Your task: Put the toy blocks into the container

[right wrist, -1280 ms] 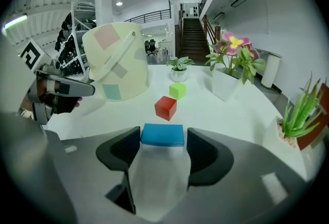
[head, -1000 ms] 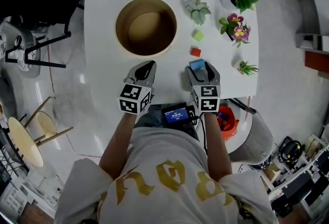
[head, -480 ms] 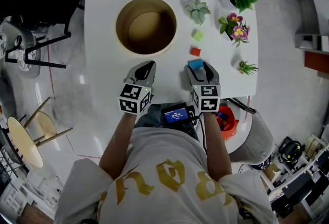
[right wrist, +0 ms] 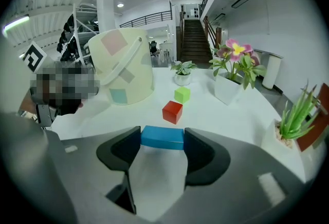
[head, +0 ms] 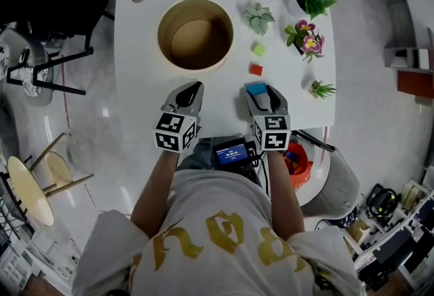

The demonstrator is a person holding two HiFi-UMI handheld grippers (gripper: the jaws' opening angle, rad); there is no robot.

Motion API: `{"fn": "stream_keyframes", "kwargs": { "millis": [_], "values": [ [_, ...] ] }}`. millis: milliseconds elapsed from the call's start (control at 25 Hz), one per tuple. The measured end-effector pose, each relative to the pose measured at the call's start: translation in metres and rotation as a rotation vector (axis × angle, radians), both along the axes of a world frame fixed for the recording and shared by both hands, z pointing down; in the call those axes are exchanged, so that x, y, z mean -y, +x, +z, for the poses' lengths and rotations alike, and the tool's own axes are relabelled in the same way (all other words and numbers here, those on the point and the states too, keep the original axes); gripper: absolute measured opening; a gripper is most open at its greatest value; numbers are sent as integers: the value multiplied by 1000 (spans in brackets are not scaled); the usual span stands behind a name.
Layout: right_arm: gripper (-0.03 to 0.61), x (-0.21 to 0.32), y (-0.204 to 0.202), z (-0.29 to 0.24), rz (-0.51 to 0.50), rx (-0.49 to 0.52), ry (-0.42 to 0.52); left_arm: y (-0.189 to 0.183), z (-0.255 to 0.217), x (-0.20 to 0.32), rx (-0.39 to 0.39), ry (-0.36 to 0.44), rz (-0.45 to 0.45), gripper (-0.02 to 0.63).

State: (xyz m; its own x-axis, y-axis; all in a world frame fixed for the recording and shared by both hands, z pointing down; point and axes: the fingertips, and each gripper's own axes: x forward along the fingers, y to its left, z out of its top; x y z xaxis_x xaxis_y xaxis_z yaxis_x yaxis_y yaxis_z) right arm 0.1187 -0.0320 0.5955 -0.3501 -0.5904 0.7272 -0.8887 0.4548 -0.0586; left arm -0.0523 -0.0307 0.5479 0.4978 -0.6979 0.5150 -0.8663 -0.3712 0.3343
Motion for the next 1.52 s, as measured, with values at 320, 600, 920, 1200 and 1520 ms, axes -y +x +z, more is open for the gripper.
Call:
{"fn": "stream_keyframes", "kwargs": {
  "millis": [320,600,920,1200,1520],
  "values": [
    [290,2,-3,-22,17,30,50,-4,-16,-7,-43,39,1,0],
    [290,7,-9,-49,63,125,88,-16,-40,-8,-105,78,-51,0],
    [288,18,-25,-96,81,242,168,-32,-68,-5,-214,135,-117,2],
    [288,25,-38,-124,105,354,198,-43,-97,-3,-333,213,-132,2],
    [288,31,-56,-163,72,420,257,-64,-112,1,-283,231,-138,2]
  ]
}}
